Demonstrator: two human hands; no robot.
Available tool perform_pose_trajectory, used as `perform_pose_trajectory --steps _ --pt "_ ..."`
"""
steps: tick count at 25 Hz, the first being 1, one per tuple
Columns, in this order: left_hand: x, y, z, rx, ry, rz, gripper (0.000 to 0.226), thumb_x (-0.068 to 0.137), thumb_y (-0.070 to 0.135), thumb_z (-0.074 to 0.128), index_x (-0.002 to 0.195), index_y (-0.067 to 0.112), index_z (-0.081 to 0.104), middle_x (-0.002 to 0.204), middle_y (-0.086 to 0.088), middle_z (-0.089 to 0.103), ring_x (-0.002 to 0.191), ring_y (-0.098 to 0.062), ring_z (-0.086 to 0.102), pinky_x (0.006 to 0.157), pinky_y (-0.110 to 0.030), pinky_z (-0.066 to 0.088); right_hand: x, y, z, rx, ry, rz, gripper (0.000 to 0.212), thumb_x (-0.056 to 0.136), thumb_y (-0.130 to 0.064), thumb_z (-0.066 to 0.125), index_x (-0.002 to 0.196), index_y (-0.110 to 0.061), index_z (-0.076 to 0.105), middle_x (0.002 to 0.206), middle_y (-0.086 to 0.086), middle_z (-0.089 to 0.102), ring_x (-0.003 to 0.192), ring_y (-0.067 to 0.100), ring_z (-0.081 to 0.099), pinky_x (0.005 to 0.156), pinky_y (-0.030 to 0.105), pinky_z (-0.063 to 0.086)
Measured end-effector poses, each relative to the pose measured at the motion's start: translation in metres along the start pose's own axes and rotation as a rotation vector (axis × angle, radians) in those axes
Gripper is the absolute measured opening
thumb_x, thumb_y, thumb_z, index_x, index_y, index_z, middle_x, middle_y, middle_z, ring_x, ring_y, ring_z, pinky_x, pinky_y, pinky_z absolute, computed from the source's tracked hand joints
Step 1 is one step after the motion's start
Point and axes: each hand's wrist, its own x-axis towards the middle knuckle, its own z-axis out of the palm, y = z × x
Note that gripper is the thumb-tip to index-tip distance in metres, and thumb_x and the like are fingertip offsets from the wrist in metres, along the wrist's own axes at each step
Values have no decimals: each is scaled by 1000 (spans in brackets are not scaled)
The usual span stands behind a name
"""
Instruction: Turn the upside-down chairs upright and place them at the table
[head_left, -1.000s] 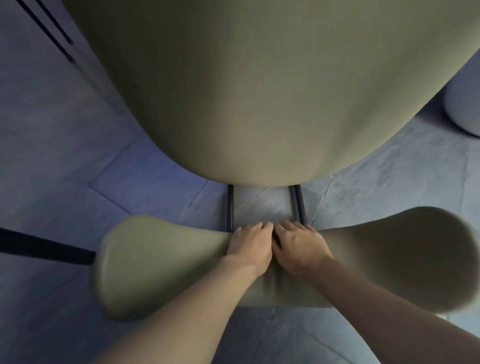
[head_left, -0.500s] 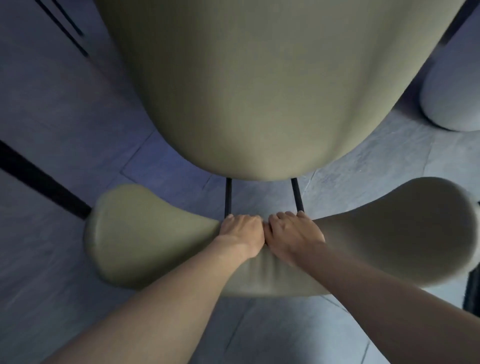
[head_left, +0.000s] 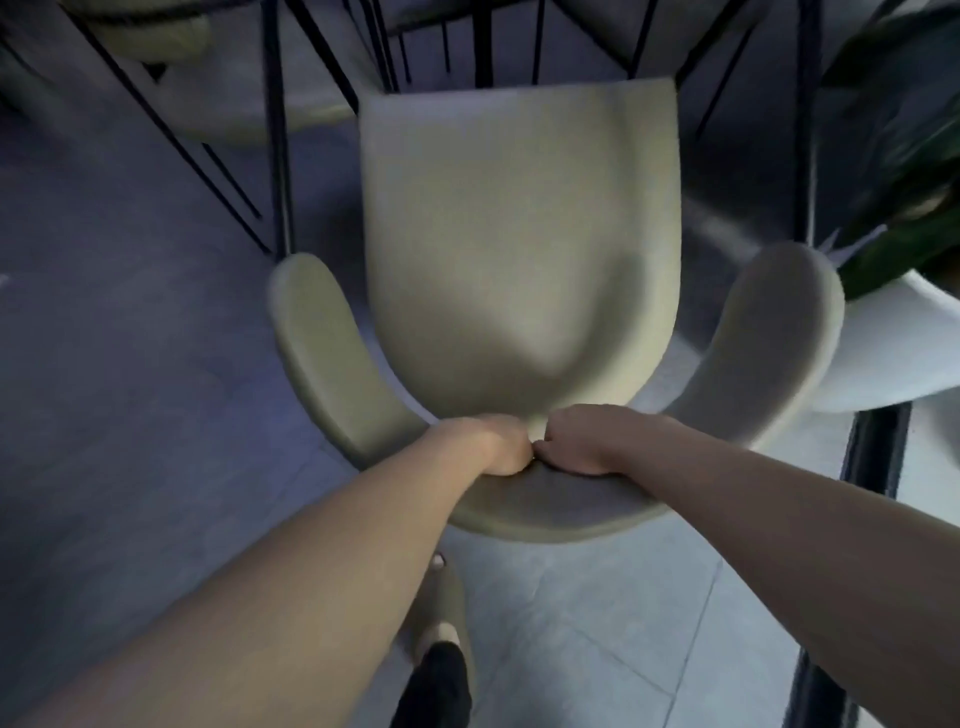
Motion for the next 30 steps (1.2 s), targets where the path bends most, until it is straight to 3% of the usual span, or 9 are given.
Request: perform_pose_trajectory --steps 3,7,11,14,18,22,26,28,30 --pt "13 -16 -69 75 -79 10 40 103 33 41 123 8 65 130 -13 62 116 -29 60 92 -33 44 37 -3 -58 -52 11 -9 44 94 -48 49 69 -13 54 99 12 71 79 28 57 73 35 47" --pt "49 -33 -149 69 -240 12 30 96 45 51 96 21 70 97 -1 70 82 -17 65 79 -30 49 76 7 -131 -7 32 -5 40 89 -42 54 71 -13 74 72 -1 75 68 18 70 75 32 56" --pt "82 -38 -210 112 -299 -20 51 82 60 57 121 27 65 109 0 68 94 -19 65 93 -38 49 107 23 -188 107 32 -12 46 94 -41 50 67 -13 75 66 -1 76 62 14 71 70 31 57" --pt "101 -36 -255 131 -244 -13 40 86 56 62 113 26 65 107 -2 65 95 -22 62 88 -36 47 134 41 -229 97 143 -1 47 95 -39 51 65 -12 75 61 0 74 58 14 69 61 28 50" --pt "126 -35 -302 218 -178 4 40 85 57 63 104 22 62 113 -5 64 96 -23 60 90 -37 46 160 58 -274 104 288 8 48 97 -41 52 66 -11 75 62 1 73 62 17 71 66 31 54" --pt "158 -38 -324 81 -202 -3 32 90 47 64 96 16 69 106 -9 70 97 -25 66 98 -43 49 178 74 -293 116 310 23 52 98 -47 51 69 -11 75 63 2 73 63 18 69 65 33 54" --pt "184 -38 -317 -13 -247 18 42 98 46 52 94 9 74 95 -5 74 87 -21 70 84 -35 54 175 72 -298 127 303 49 48 98 -50 52 69 -18 72 69 1 71 67 17 66 63 33 50" --pt "179 -36 -315 -58 -93 84 40 103 39 44 90 10 68 87 -6 71 72 -18 66 66 -31 50 156 62 -302 150 515 58 43 96 -51 50 66 -24 65 70 -2 67 70 20 64 58 33 43" --pt "152 -40 -320 -88 187 203 29 102 34 46 83 19 62 74 0 63 62 -14 57 56 -29 41 121 45 -298 201 660 73 44 95 -55 43 68 -26 61 69 -3 63 70 21 61 58 34 43"
